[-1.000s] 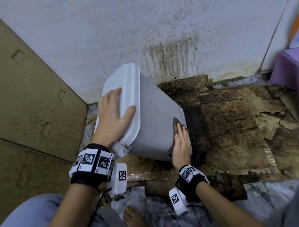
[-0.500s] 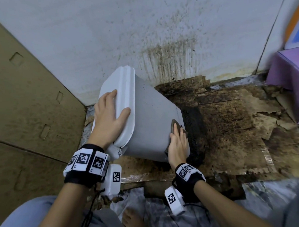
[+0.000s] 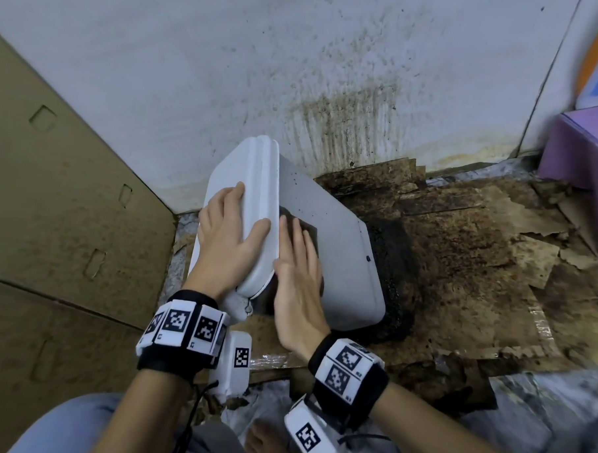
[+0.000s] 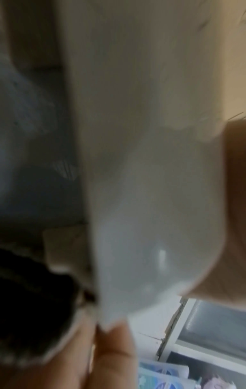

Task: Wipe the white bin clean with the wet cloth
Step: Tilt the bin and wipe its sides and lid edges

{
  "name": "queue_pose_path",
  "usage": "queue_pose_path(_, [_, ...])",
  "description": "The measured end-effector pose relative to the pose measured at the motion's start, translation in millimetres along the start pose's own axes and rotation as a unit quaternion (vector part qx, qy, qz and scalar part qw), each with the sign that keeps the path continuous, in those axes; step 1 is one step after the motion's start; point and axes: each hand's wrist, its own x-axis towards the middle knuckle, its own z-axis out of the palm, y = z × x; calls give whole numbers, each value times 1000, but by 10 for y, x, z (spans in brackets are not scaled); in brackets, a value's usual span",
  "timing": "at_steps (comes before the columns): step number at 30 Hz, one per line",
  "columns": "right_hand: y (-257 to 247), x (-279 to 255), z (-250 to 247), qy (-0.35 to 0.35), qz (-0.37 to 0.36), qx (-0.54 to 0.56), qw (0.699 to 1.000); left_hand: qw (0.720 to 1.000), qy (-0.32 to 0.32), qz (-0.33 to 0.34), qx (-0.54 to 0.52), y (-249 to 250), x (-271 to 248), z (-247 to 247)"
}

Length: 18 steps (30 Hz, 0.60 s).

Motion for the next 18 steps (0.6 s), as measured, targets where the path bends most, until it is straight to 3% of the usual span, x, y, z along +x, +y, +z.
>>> queue_pose_path(8, [218, 48, -91, -11, -85, -99, 991, 1000, -5, -1, -3, -38, -17, -41])
queue_pose_path(14, [351, 348, -128, -53, -71, -74, 993, 1000, -14, -5, -8, -51, -37, -82])
queue_pose_path(18, [305, 719, -262, -124, -35, -66, 989, 1000, -18, 6, 6, -49, -23, -81])
